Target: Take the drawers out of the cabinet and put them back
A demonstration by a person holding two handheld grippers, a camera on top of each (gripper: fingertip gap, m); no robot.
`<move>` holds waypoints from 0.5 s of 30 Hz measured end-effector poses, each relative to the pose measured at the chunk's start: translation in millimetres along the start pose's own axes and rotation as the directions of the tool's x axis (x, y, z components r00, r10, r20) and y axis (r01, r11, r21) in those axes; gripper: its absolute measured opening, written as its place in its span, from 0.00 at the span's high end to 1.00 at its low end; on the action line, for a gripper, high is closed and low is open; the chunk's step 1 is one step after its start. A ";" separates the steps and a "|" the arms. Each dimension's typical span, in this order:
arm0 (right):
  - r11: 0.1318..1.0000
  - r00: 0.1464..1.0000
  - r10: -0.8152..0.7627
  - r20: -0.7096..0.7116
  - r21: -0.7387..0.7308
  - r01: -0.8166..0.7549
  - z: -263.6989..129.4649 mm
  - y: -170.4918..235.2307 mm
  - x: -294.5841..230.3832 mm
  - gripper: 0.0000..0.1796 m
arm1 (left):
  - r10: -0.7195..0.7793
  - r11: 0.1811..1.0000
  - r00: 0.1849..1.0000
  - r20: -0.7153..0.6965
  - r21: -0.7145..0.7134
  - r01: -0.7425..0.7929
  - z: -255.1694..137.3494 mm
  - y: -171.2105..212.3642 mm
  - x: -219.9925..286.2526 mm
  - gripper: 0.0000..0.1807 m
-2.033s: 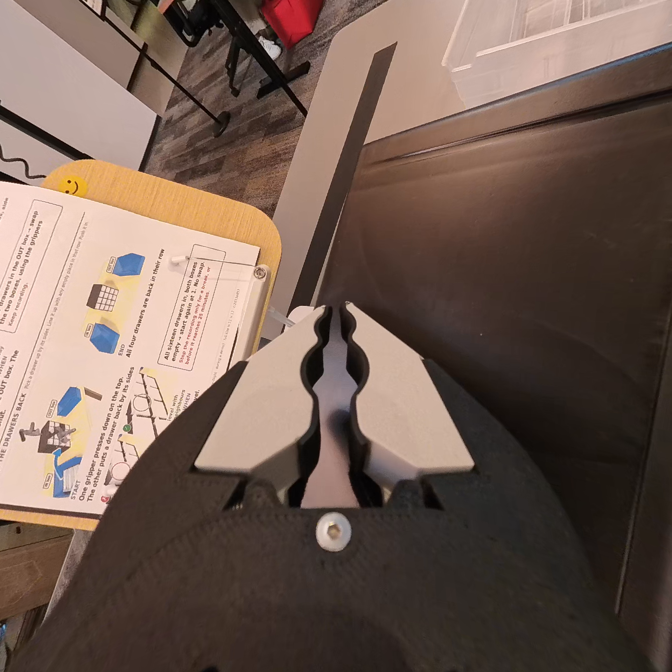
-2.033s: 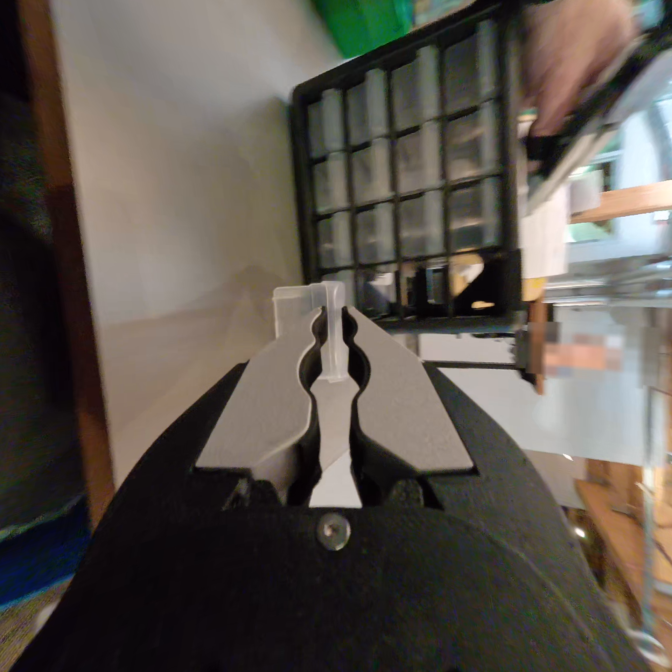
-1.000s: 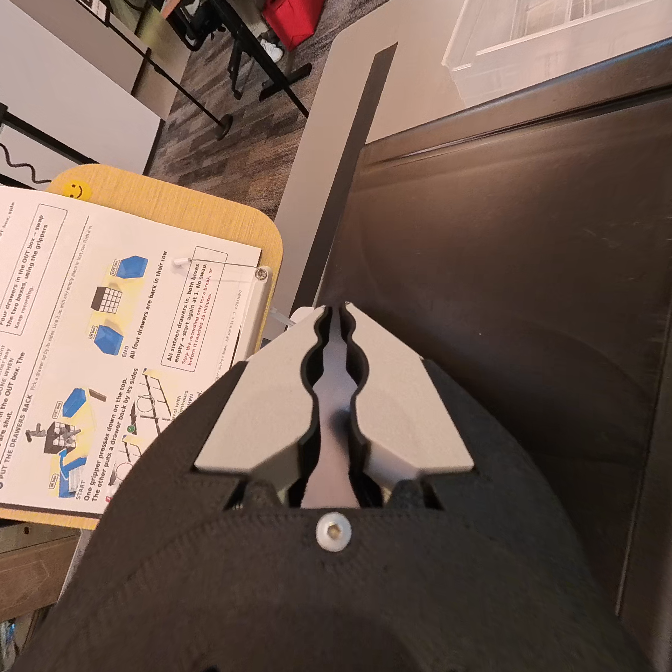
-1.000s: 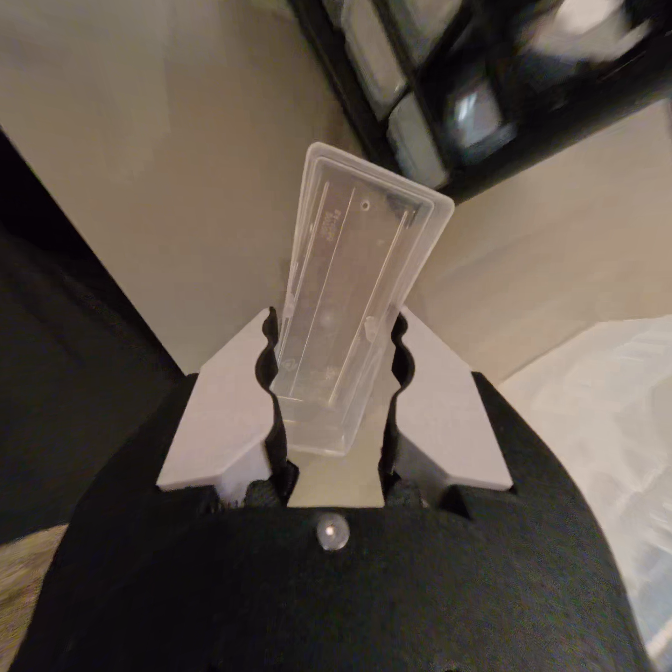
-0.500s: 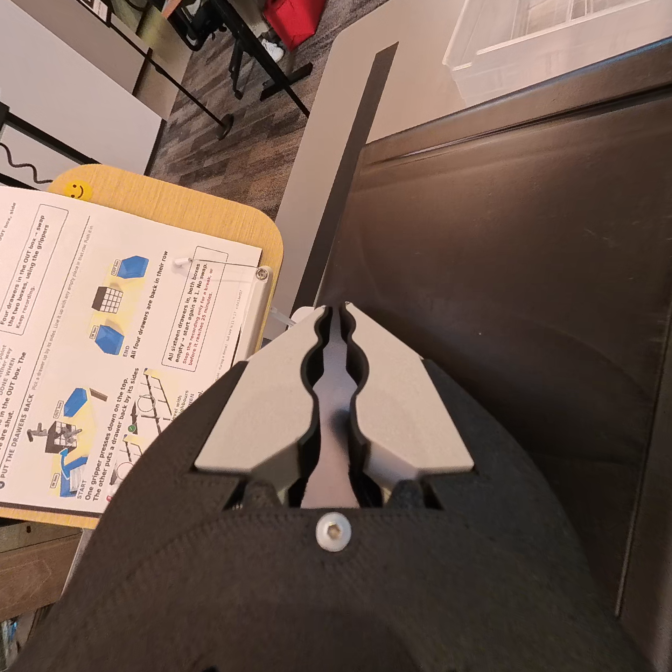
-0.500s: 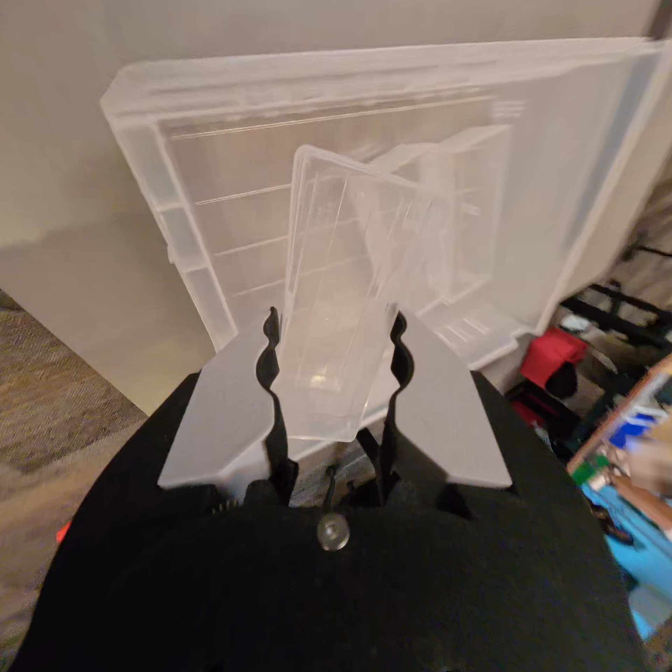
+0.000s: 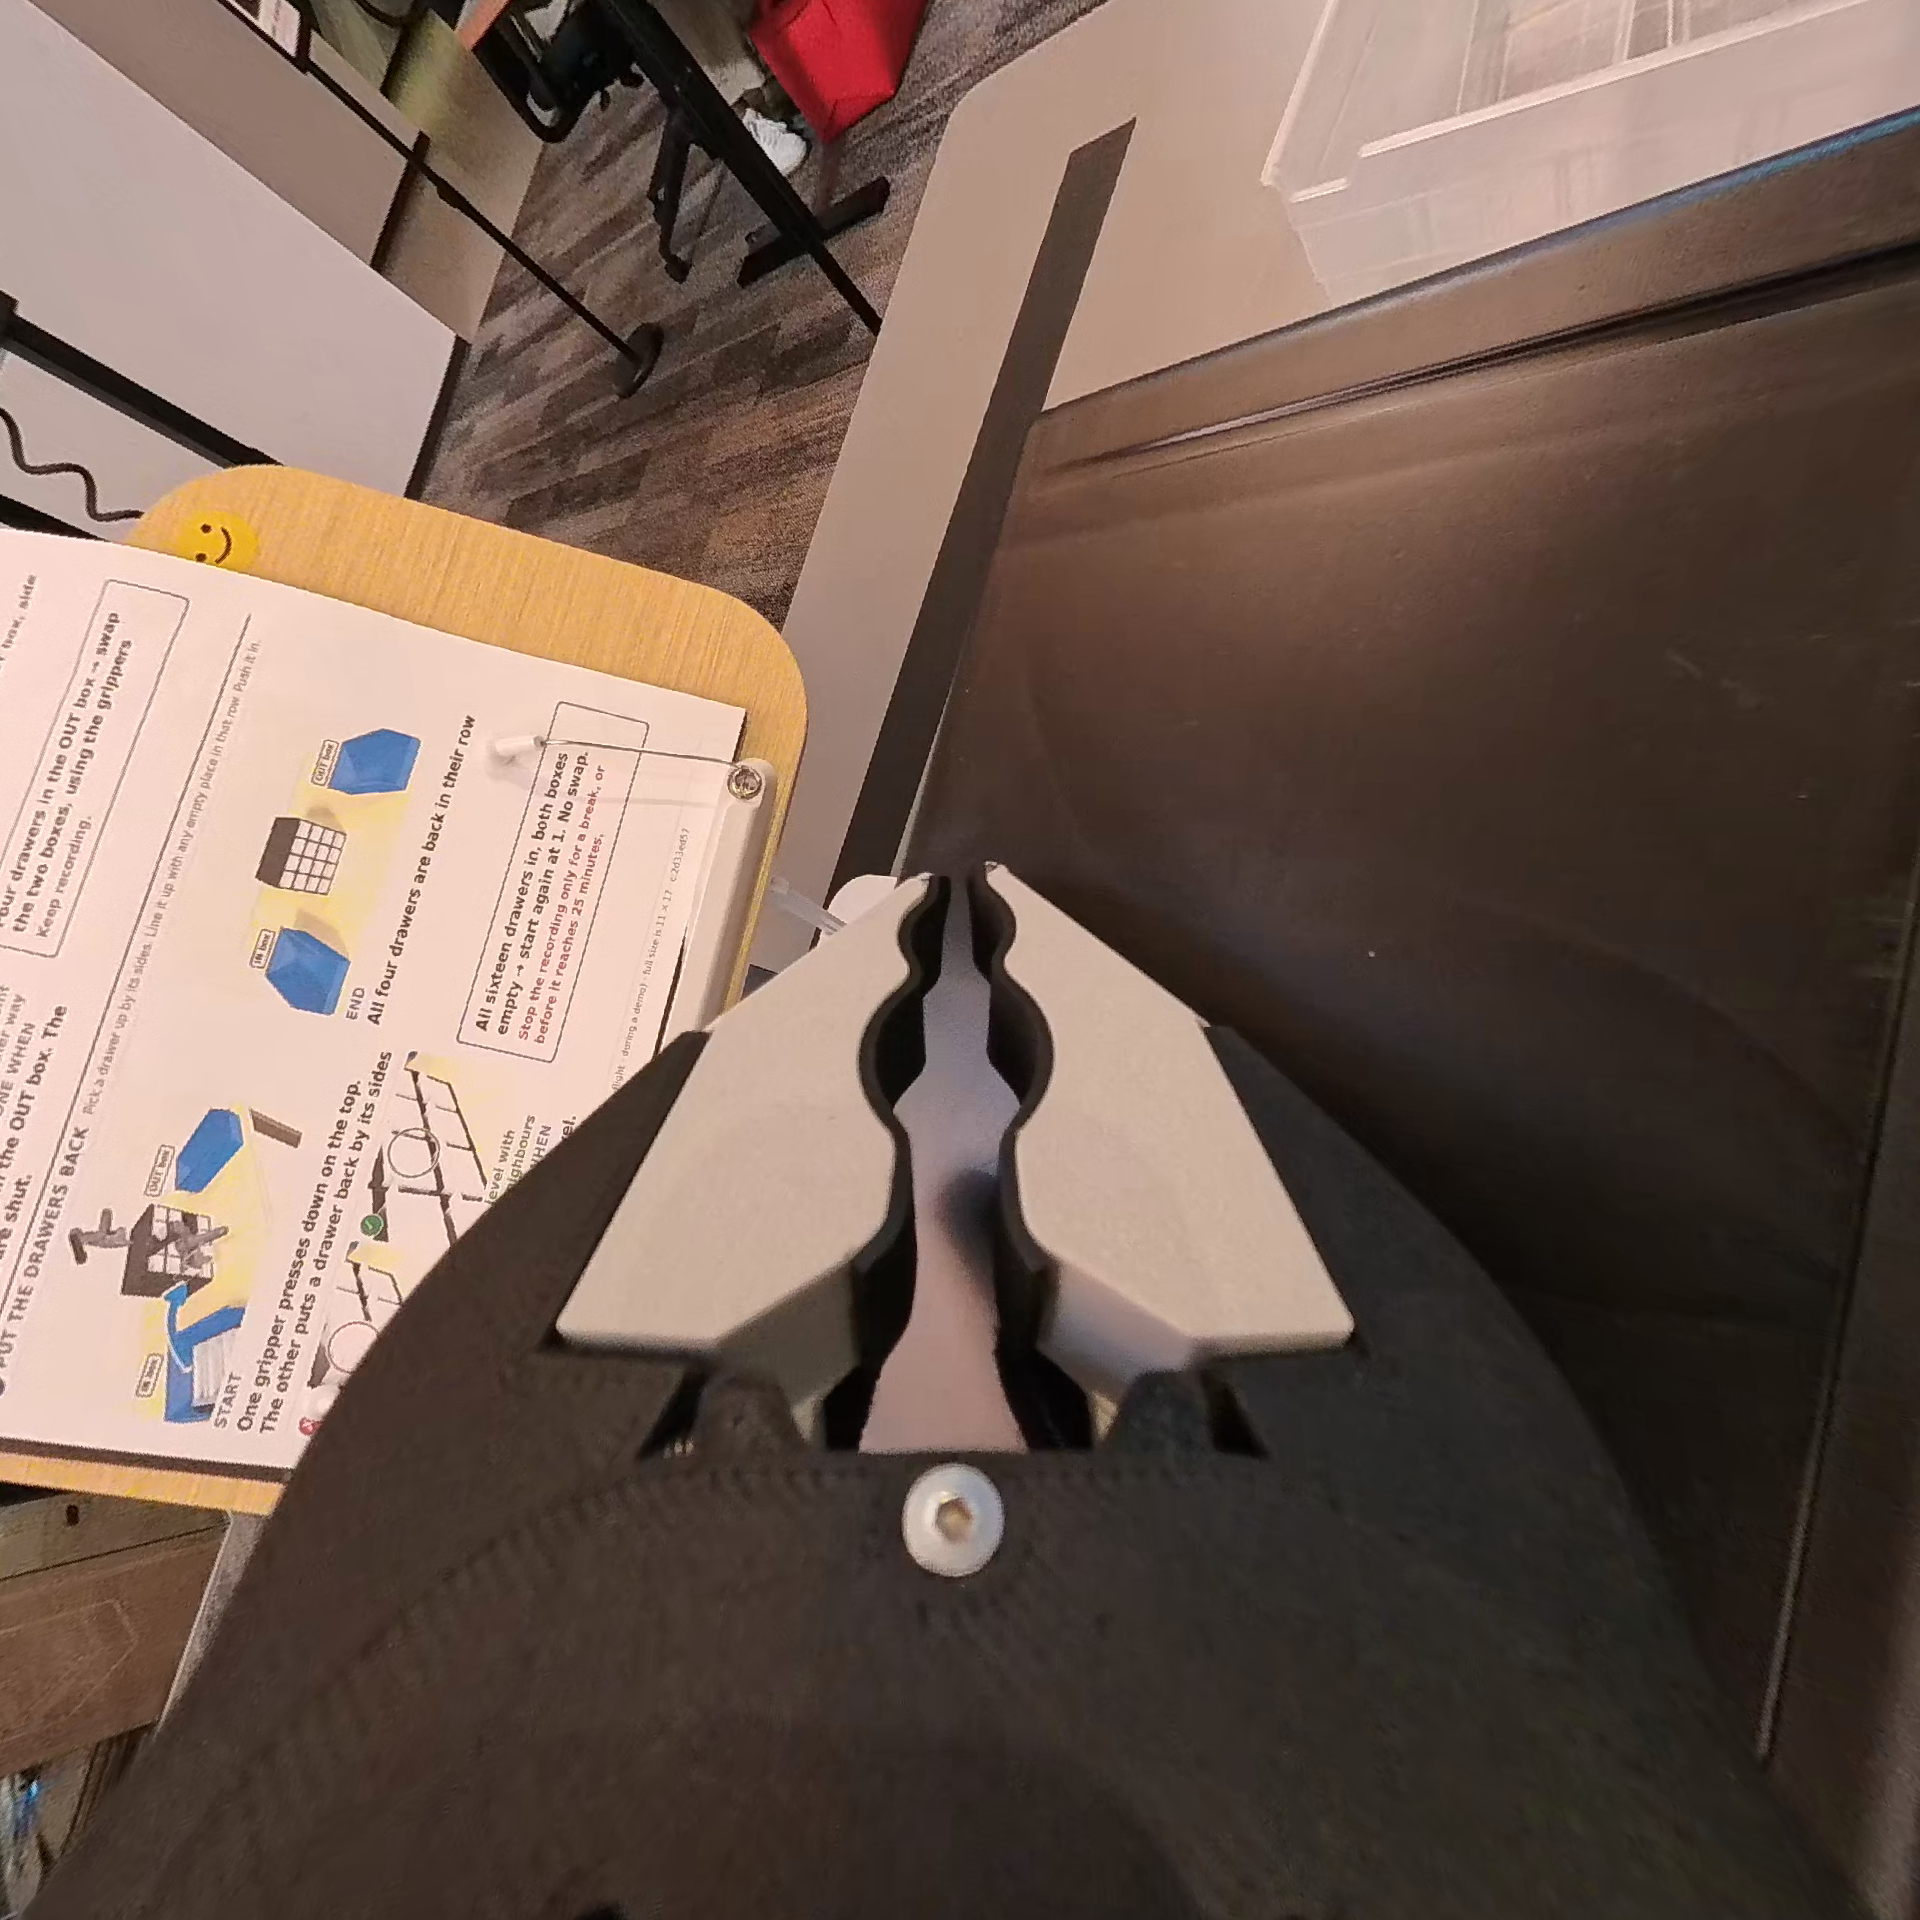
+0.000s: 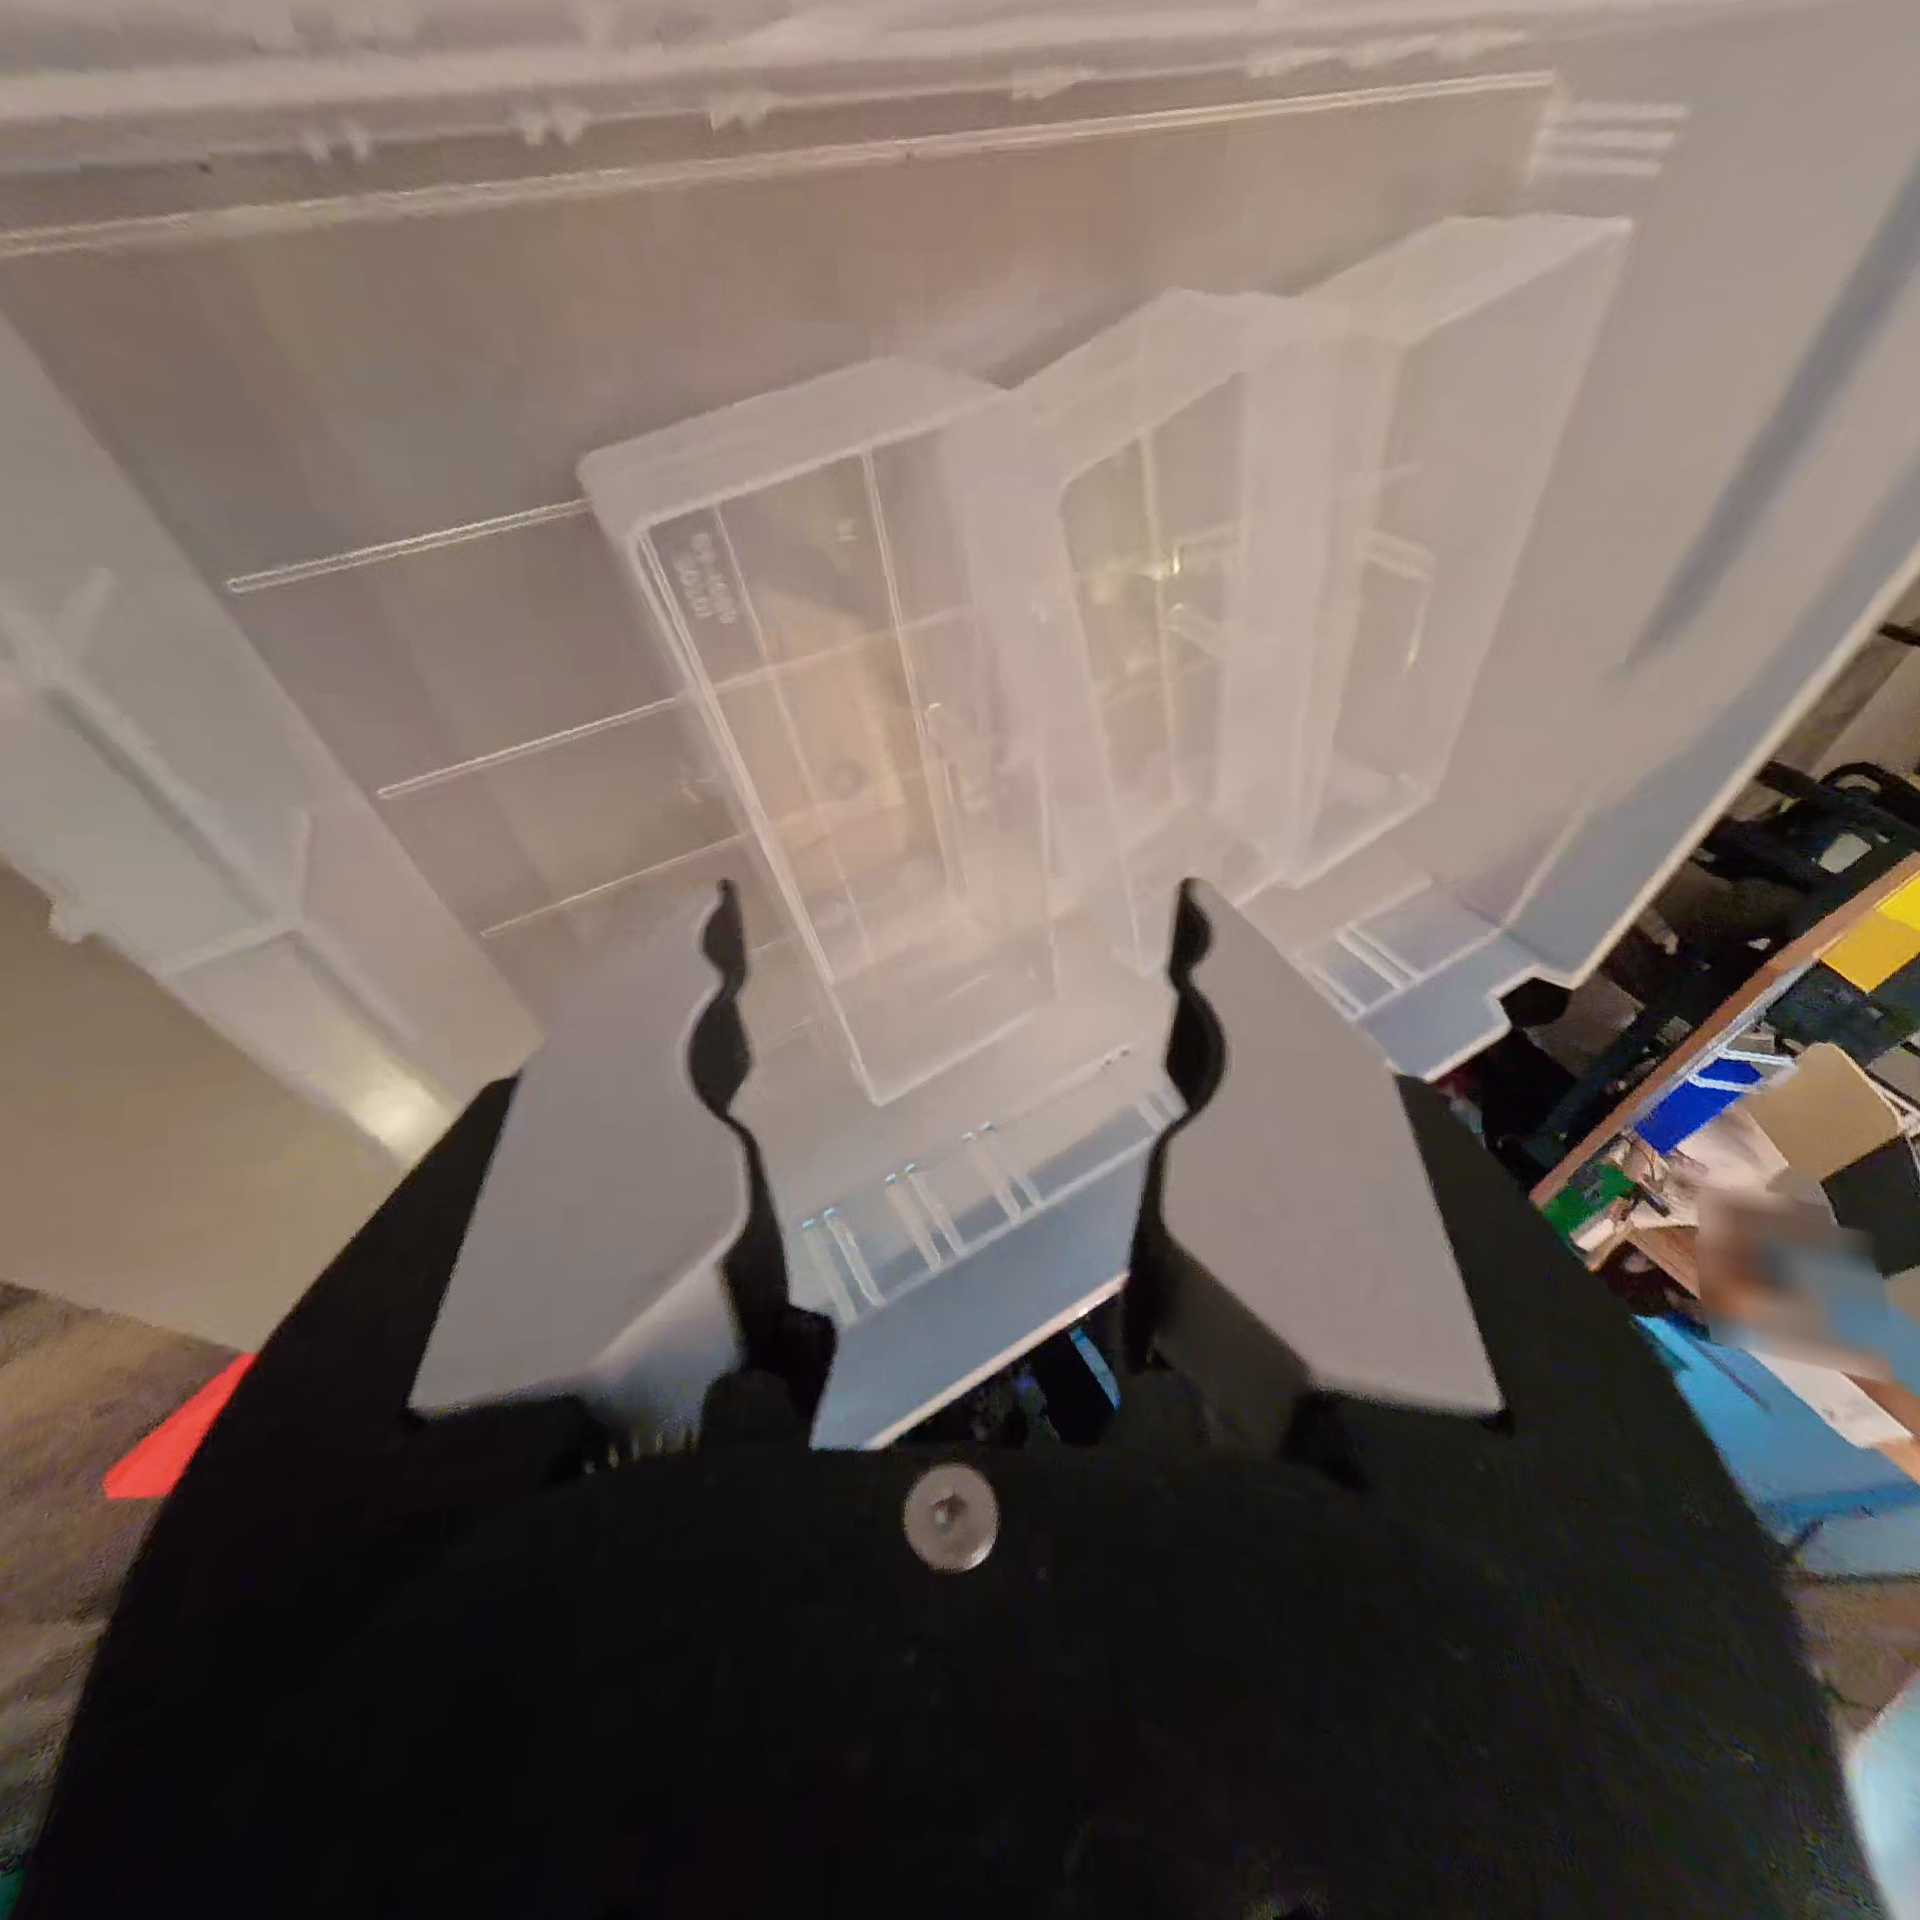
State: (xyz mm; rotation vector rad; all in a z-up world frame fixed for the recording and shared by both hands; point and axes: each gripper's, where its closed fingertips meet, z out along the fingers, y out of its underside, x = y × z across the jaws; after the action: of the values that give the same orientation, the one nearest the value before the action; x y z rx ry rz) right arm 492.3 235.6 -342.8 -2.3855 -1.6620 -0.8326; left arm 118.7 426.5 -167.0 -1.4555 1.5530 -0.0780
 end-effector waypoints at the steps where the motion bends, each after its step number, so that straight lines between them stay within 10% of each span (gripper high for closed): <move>1: 0.999 1.000 0.012 -0.003 0.030 -0.012 -7.2 -2.8 -0.6 0.66 | 0.001 1.000 1.000 0.000 0.000 -0.001 -0.1 0.0 0.0 0.98; 4: 0.991 0.998 0.007 0.069 0.133 -0.016 -18.9 -17.7 -17.6 0.87 | 0.001 1.000 1.000 -0.001 0.000 -0.001 0.0 -0.1 0.2 0.98; 15: 0.994 0.995 0.076 0.071 0.070 -0.081 25.8 -16.0 -7.9 0.97 | 0.002 1.000 1.000 0.001 0.000 -0.002 -0.1 -0.2 0.2 0.98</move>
State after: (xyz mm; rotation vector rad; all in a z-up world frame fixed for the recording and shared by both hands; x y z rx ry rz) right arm 485.6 245.5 -371.8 -2.4376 -1.5812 -0.6734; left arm 118.8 426.2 -166.9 -1.4541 1.5531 -0.0757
